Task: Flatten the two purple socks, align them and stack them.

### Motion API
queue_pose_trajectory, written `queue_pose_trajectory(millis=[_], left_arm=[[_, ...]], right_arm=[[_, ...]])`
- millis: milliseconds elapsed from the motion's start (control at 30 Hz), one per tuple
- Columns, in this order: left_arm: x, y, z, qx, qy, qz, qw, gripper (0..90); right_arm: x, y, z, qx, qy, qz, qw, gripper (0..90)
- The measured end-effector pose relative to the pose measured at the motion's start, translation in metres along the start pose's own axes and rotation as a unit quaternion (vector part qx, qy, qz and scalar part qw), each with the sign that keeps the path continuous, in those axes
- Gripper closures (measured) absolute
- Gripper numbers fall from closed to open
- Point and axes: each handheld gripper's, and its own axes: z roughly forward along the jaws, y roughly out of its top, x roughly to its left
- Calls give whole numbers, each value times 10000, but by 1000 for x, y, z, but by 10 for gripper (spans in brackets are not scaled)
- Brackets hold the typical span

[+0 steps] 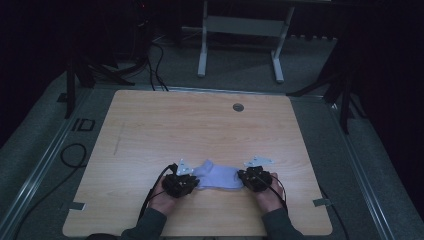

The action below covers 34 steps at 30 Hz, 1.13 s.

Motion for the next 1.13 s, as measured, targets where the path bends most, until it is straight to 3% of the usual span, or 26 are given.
queue_pose_trajectory(millis=[233, 667, 767, 900, 1133], left_arm=[[3, 1, 1, -11, 106, 18, 9999, 775], [12, 2, -1, -128, 405, -181, 9989, 760], [15, 2, -6, -296, 391, -276, 9984, 755], [19, 3, -13, -420, 412, -346, 9977, 748], [27, 2, -17, -443, 530, -471, 9965, 730]], right_arm=[[-3, 3, 5, -101, -23, 27, 9999, 840], [-9, 11, 16, -302, -3, 223, 9993, 819], [-11, 11, 13, -450, 139, 359, 9982, 798], [-14, 13, 2, -770, 134, 397, 9962, 782], [-26, 8, -10, -801, -25, 452, 9958, 775]])
